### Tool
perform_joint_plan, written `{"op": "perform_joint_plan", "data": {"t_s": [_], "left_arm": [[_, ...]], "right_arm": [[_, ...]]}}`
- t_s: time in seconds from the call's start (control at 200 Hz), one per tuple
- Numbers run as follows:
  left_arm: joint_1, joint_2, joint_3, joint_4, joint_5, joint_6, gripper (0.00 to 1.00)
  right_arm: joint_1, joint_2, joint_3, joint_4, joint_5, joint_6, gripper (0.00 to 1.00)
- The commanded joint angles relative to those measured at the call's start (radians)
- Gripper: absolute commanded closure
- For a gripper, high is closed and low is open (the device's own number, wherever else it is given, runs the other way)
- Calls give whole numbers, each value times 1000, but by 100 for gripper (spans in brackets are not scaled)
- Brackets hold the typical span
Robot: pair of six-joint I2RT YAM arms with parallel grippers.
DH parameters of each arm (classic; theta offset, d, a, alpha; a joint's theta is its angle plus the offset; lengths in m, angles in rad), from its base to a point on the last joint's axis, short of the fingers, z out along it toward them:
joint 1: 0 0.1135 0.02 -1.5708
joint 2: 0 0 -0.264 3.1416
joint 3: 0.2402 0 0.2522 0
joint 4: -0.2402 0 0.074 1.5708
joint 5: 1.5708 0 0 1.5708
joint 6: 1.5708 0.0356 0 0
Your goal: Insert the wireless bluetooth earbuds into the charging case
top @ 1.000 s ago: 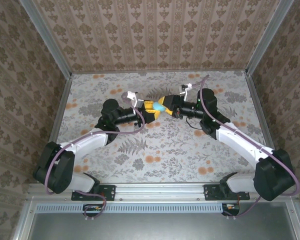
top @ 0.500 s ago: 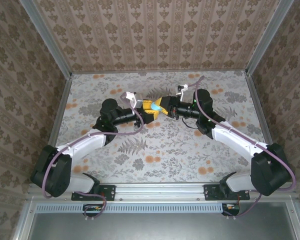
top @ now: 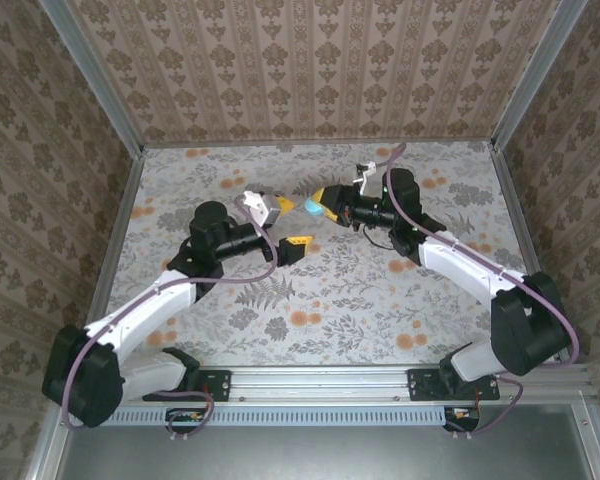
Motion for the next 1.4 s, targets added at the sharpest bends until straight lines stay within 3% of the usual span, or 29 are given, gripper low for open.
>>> {"op": "perform_joint_plan", "data": {"t_s": [0.0,0.17,0.31,0.51,0.67,0.72,0.955,1.115,1.395], "left_arm": [[13,-69,-6,-181,-117,109,0],[37,-164,-69,-178,-184,89,0],[60,-213,-112,-155,-235,38,0],[85,-264,-169,-139,-368,-148,0],[113,-322,-191,-188,-421,-225,0],[152,-330,-182,-224,-415,-229,0],[184,-317,-138,-305,-355,-181,0],[200,-287,-123,-312,-366,-197,0],[237,-242,-60,-448,-421,-235,0]], "right_arm": [[-31,63,82,-172,78,-168,76],[-71,267,248,-266,72,-278,75],[-90,460,352,-231,77,-289,75],[-106,710,558,-254,83,-289,76],[-137,814,659,-324,130,-321,76],[-144,836,687,-351,137,-335,75],[-150,892,796,-590,185,-457,66],[-154,856,777,-660,257,-489,54],[-156,740,739,-750,335,-548,48]]}}
